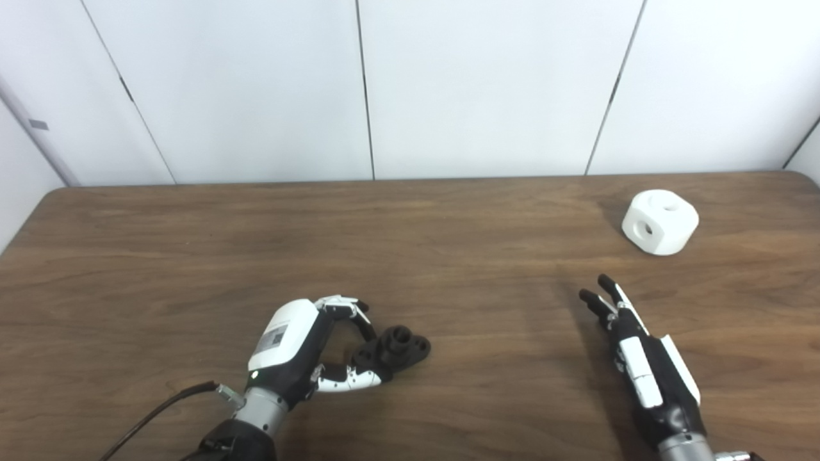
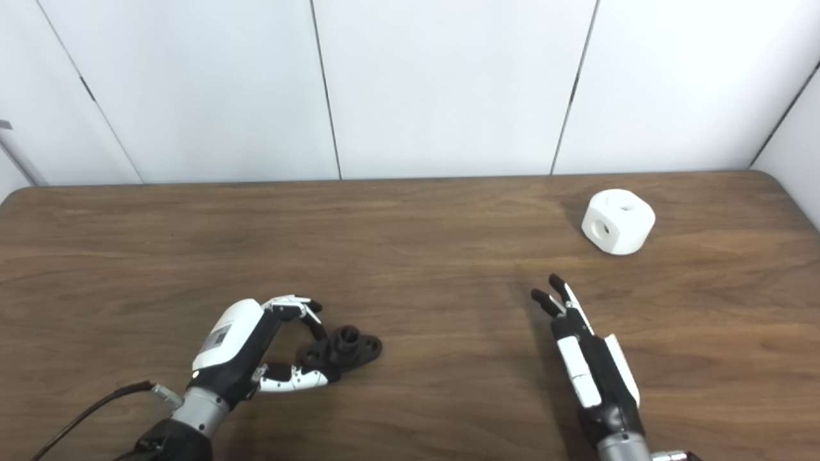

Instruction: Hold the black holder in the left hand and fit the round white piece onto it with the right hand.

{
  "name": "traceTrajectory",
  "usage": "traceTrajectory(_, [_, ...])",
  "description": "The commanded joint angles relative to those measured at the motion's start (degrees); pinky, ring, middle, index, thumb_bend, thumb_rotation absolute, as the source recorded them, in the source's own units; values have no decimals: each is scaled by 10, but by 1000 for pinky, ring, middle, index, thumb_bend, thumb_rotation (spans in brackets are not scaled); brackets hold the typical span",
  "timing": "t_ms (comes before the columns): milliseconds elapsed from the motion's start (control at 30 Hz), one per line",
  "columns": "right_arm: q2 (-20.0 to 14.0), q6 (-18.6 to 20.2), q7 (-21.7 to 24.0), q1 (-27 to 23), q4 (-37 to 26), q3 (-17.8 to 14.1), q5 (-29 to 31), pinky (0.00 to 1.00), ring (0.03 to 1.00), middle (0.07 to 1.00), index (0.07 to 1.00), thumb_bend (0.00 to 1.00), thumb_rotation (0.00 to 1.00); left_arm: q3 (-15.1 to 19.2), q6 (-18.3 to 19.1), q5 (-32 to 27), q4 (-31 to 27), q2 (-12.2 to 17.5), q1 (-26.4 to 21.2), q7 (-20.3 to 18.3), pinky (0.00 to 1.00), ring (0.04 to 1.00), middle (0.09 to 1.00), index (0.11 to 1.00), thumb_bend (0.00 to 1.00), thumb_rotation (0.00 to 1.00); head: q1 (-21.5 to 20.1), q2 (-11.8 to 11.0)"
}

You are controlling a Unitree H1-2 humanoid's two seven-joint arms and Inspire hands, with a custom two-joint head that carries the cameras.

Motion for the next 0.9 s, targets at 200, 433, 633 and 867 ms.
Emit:
traceTrajectory(200, [4, 7, 6, -6, -19, 4, -1, 1000, 950, 898, 981, 648, 973, -46, -11, 3, 18, -2, 17, -44, 776, 889, 800, 488, 517, 49, -1, 3])
traceTrajectory(433, [7, 7, 6, -7, -18, 7, 0, 1000, 956, 899, 988, 639, 971, -71, -38, 45, 55, 4, 10, -28, 915, 899, 799, 489, 517, 48, 0, 0])
traceTrajectory(633, [7, 7, 3, -6, -20, 11, -12, 1000, 954, 904, 988, 649, 986, -72, -55, 71, 76, 6, 0, -20, 921, 890, 791, 488, 518, 46, -4, 0])
traceTrajectory(867, [6, 2, 3, -3, -22, 10, -16, 1000, 977, 930, 988, 668, 992, -92, -80, 129, 102, 13, -27, -19, 924, 887, 794, 489, 518, 47, -11, 0])
